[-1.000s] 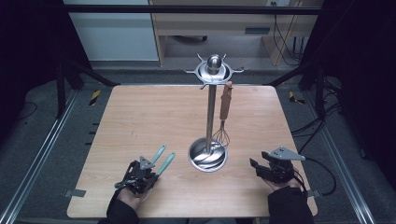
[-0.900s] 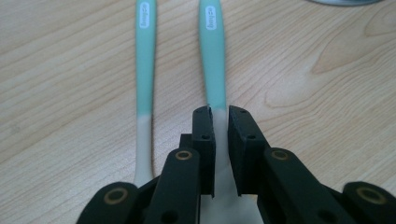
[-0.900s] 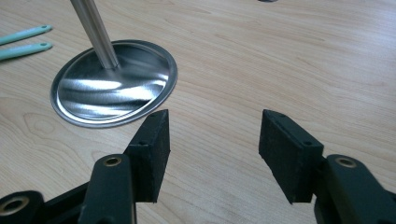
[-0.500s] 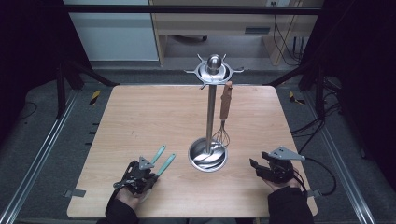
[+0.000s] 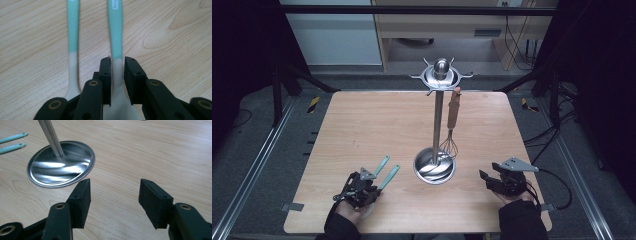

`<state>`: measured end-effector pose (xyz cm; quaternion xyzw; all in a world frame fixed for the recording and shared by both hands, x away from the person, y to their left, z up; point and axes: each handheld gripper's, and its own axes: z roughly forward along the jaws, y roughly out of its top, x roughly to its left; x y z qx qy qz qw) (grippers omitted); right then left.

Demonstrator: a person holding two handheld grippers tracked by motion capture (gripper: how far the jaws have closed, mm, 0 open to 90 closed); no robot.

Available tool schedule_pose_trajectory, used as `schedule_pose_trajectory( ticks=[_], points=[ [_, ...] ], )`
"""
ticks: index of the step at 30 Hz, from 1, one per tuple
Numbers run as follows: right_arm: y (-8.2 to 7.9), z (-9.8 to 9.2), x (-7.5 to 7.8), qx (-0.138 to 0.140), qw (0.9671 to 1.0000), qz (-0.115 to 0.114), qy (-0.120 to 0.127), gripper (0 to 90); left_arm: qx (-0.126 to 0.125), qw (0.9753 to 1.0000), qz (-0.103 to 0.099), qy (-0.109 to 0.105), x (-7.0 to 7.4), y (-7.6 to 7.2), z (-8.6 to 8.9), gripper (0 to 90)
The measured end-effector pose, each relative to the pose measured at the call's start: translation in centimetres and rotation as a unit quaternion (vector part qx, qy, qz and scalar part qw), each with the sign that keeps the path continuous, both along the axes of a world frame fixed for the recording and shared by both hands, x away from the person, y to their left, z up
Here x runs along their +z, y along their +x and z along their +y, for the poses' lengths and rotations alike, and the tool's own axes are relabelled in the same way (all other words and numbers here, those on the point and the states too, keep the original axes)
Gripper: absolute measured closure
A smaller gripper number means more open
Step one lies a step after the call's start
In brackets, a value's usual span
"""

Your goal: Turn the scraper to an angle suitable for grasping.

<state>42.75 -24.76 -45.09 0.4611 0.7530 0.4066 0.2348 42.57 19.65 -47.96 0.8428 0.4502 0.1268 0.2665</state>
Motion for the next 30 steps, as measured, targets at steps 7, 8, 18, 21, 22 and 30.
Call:
schedule_pose_trajectory(
  ticks=[7,8,18,21,22,30],
  points=[
    [0.0,0.0,0.0,0.001,1.0,0.001,0.0,43.0,0.001,1.0,-0.004,-0.001,-0.3,0.2,-0.5,76.9],
    [0.0,0.0,0.0,0.001,1.0,0.0,-0.002,43.0,-0.002,1.0,-0.005,0.006,-0.2,0.2,-0.5,77.4],
    [0.0,0.0,0.0,0.001,1.0,0.001,-0.002,43.0,-0.002,0.9999,-0.005,0.011,-0.2,0.2,-0.6,80.8],
    [0.0,0.0,0.0,0.002,1.0,0.001,-0.001,42.9,0.003,1.0,-0.006,-0.001,-0.3,0.2,-0.4,81.0],
    [0.0,0.0,0.0,0.001,1.0,0.002,-0.001,42.9,0.004,1.0,-0.008,-0.002,-0.3,0.2,-0.4,81.1],
    [0.0,0.0,0.0,0.001,1.0,0.001,0.0,42.9,0.007,0.999,-0.035,-0.029,0.8,-0.1,0.2,81.1]
  ],
)
